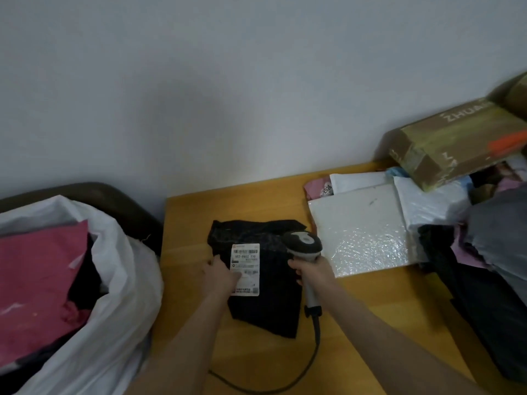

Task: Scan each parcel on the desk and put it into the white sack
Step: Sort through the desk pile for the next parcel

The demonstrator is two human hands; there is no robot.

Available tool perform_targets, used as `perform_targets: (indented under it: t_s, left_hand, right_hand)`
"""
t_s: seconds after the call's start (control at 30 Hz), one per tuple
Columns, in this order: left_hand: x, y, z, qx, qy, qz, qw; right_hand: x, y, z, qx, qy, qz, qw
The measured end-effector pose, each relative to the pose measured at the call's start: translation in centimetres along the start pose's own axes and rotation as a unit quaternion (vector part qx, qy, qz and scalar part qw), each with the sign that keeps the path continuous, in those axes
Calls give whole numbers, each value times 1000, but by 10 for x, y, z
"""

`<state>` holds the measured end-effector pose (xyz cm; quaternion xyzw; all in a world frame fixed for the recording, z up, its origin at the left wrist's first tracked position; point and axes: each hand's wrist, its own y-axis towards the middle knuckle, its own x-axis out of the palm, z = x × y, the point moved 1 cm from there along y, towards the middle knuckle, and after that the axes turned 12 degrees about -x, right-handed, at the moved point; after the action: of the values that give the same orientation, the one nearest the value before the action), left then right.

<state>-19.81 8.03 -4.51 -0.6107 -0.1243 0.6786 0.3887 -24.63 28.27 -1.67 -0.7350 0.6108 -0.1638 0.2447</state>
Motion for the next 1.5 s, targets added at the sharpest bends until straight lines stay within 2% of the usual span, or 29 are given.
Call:
perform_targets:
  t_s: [0.13,0.27,0.43,0.63,0.8,1.07,1.5]
  left_hand:
    - [12,6,-14,-52,-41,11,998]
    - [14,13,-17,-76,-143,-3,987]
    - [7,3,-22,-102,-260,-37,960]
    - [-40,-7,-11,-21,-348,-75,934]
    - [-87,-20,4,27,-430,-88,898]
    - [-128,-42,16,66,-528,-142,835]
    - [-143,-45,15,110,-522,-173,828]
  right_hand:
    - [19,-1,21,44,-22,-66,997]
    - [30,-7,30,75,-2,-57,996]
    - [35,-16,22,64,28,-53,996]
    - [40,-51,-7,-5,70,-28,997]
    - [48,-95,-40,-78,73,28,994]
    - [75,-158,-58,-133,102,3,986]
    - [88,-188,-73,-143,97,5,985]
